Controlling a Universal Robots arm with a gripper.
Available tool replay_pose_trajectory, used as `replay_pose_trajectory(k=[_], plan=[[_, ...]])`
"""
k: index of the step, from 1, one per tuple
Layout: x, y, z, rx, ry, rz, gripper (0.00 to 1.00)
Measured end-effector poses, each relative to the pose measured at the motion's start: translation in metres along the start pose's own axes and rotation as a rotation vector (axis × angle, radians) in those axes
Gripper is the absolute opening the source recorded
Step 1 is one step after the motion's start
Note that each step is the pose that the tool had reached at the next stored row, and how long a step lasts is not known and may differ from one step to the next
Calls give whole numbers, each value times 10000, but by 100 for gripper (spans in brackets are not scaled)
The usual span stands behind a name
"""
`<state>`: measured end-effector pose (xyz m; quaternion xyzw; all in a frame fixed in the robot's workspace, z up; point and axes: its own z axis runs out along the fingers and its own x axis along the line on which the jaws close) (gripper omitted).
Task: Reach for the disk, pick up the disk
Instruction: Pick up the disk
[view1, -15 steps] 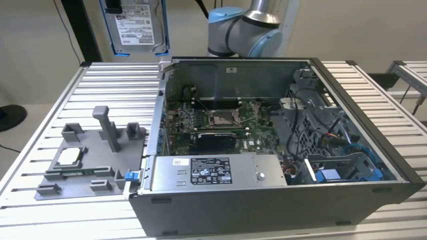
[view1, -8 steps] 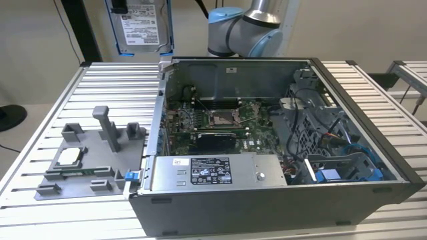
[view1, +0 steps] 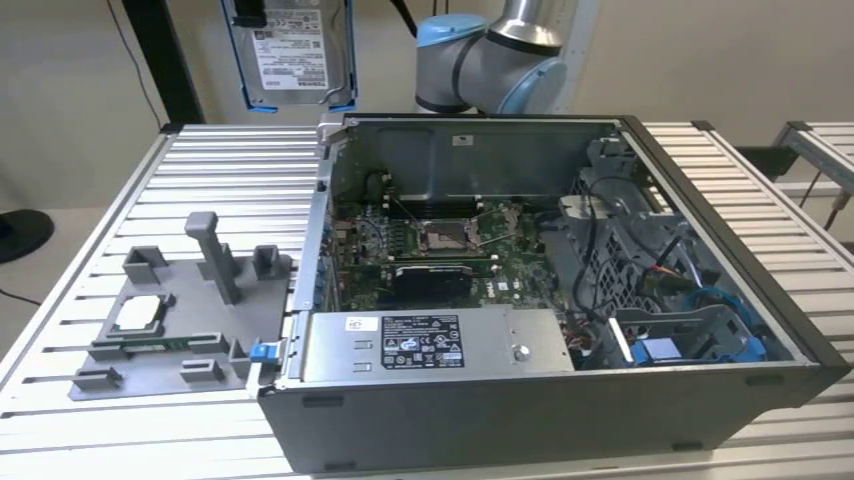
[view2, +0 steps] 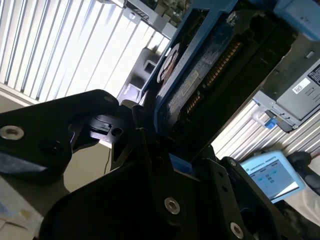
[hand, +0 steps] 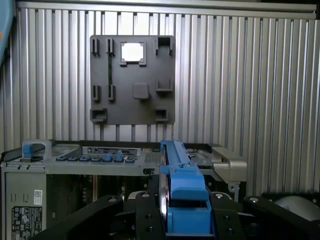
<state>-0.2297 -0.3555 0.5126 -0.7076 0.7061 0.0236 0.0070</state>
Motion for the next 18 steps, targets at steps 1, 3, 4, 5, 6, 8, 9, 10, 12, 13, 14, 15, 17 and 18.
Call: replay_pose_trajectory(k=[1, 3, 4, 5, 6, 8, 9, 10, 12, 13, 14, 15, 17, 18], plan=[[0, 0, 0, 0, 0, 0, 0], [0, -1, 0, 0, 0, -1, 0], [0, -1, 0, 0, 1, -1, 0], [0, -1, 0, 0, 0, -1, 0], [0, -1, 0, -1, 0, 0, 0], [0, -1, 0, 0, 0, -1, 0], [0, -1, 0, 0, 0, 0, 0], [0, -2, 0, -1, 1, -1, 0], [0, -18, 0, 0, 0, -3, 0], [0, -28, -1, -1, 0, 0, 0], [0, -45, -1, 0, 0, -2, 0], [0, -65, -2, -1, 1, -1, 0], [0, -126, -3, -2, 1, -1, 0], [0, -163, -4, -2, 0, 0, 0]])
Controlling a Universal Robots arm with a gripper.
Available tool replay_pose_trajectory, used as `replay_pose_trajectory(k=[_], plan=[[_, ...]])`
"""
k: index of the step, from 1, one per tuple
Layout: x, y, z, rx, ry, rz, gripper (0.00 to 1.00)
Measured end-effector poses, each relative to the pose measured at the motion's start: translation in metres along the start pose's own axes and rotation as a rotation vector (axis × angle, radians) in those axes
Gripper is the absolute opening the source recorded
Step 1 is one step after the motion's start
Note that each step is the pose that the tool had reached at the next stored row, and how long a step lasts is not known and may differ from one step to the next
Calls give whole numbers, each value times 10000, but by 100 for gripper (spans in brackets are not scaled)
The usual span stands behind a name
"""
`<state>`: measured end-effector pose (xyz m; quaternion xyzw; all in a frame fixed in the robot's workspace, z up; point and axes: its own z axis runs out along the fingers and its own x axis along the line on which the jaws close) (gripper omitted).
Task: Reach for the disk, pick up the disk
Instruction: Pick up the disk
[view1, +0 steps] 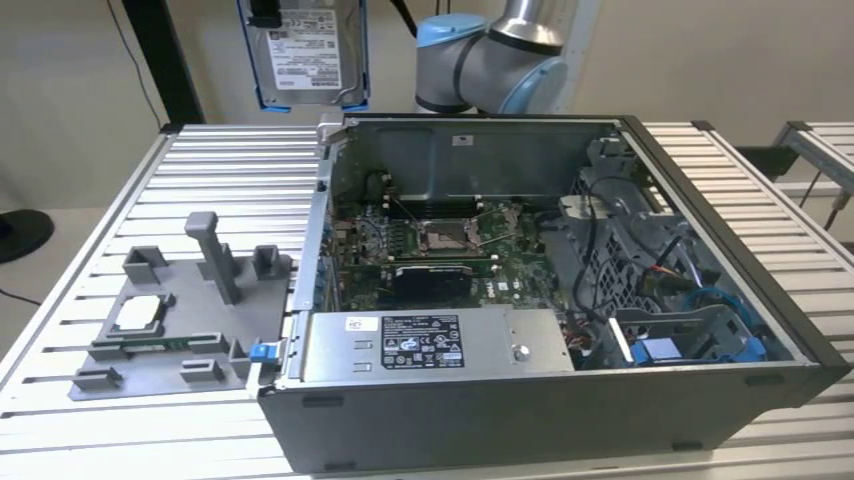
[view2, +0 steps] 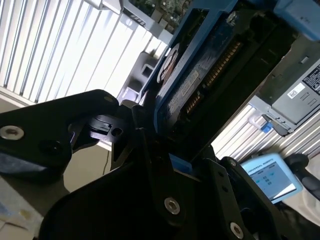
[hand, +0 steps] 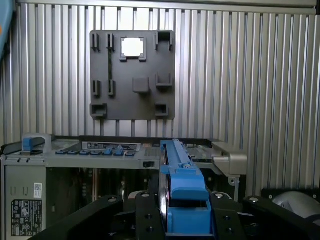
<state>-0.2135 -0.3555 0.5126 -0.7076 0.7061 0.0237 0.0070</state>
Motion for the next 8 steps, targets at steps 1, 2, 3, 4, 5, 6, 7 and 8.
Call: replay_pose_trajectory(k=[1, 2, 3, 4, 5, 6, 7, 8], plan=[[0, -39, -1, -1, 0, 0, 0], [0, -79, -2, -3, 0, 0, 0], [0, -122, -3, -4, 0, -1, 0], [0, -159, -4, -5, 0, 0, 0], [0, -201, -5, -7, 0, 0, 0], [0, -240, -6, -9, 0, 0, 0], [1, -277, -7, -10, 0, 0, 0], [1, -306, -7, -11, 0, -1, 0]])
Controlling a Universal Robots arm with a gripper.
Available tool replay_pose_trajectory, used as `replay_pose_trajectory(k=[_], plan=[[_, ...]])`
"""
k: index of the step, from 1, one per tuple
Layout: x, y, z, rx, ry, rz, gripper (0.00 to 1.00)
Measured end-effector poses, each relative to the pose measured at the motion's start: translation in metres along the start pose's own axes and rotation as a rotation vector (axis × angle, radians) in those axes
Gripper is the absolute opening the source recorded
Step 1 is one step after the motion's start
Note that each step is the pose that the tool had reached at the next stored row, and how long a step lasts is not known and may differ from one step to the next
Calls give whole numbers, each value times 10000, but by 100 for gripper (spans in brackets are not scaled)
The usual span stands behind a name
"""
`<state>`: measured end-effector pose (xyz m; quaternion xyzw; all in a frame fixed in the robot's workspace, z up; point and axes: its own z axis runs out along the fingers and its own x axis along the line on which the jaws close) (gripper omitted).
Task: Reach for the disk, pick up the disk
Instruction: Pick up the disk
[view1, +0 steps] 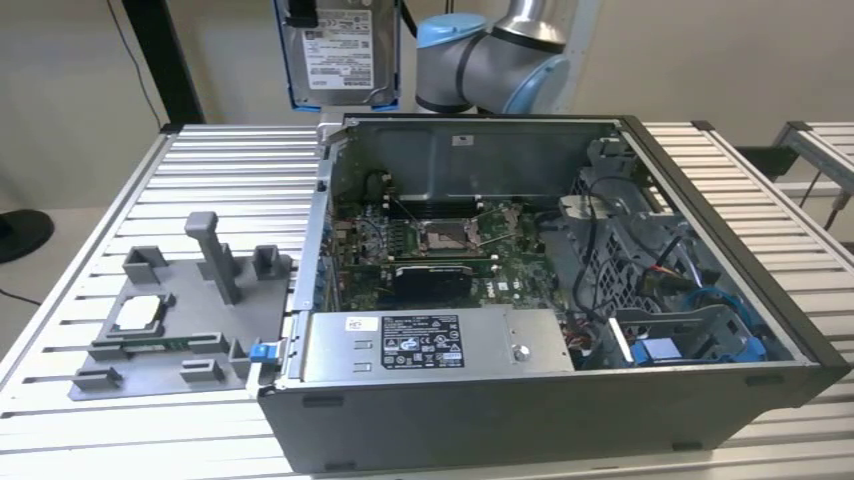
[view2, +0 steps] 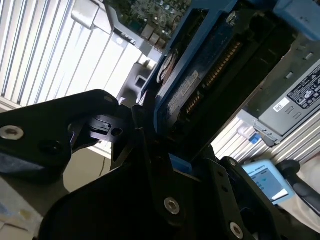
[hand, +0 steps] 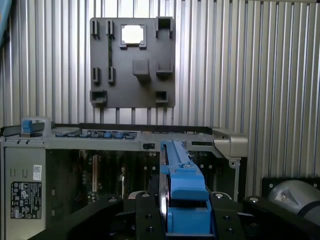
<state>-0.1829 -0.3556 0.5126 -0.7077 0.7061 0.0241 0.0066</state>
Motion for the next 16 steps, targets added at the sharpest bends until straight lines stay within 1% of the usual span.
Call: replay_pose_trajectory(k=[3, 16], plan=[[0, -33, -1, -1, 2, 1, 0], [0, -36, -1, 0, 1, 1, 0]])
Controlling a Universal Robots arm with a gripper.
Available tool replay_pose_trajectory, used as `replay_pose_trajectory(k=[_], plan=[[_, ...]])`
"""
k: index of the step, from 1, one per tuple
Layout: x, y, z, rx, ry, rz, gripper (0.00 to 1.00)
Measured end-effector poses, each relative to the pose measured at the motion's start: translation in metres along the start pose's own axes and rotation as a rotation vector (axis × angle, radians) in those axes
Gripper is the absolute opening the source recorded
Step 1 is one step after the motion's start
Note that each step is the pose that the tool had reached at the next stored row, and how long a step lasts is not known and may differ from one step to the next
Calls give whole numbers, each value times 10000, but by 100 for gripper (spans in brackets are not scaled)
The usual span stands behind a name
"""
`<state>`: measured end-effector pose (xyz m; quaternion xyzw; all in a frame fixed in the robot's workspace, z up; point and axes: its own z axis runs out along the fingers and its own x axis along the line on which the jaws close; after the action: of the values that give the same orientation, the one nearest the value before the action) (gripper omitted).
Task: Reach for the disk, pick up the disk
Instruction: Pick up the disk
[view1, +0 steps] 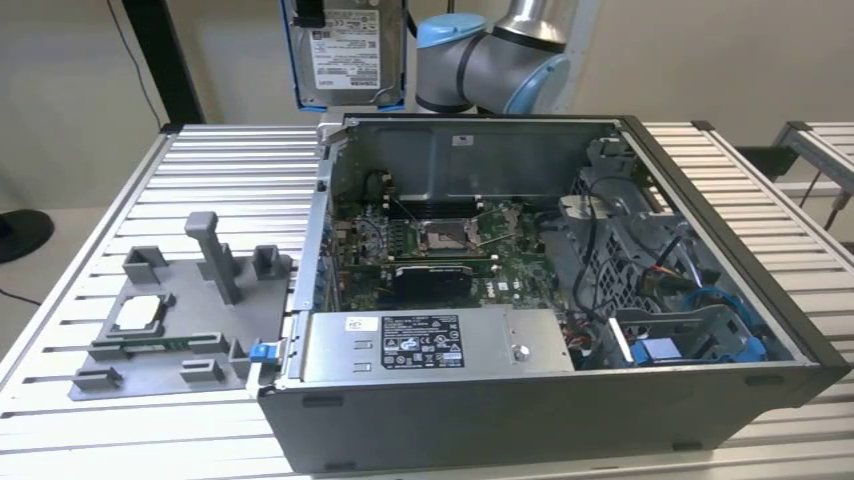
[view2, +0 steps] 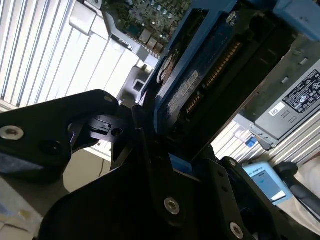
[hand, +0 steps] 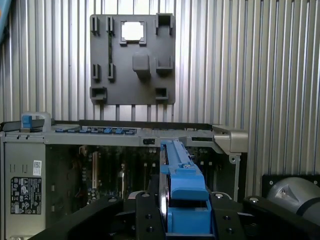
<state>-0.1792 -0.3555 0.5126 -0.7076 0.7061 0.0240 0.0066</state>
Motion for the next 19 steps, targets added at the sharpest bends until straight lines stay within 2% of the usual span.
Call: replay_pose_trajectory(k=[3, 7, 10, 19], plan=[[-1, -16, 0, 0, 0, -2, 0], [0, -108, -2, 0, -1, -1, 0], [0, -220, -5, -1, -1, 0, 0], [1, -630, -5, -21, 0, 1, 0]])
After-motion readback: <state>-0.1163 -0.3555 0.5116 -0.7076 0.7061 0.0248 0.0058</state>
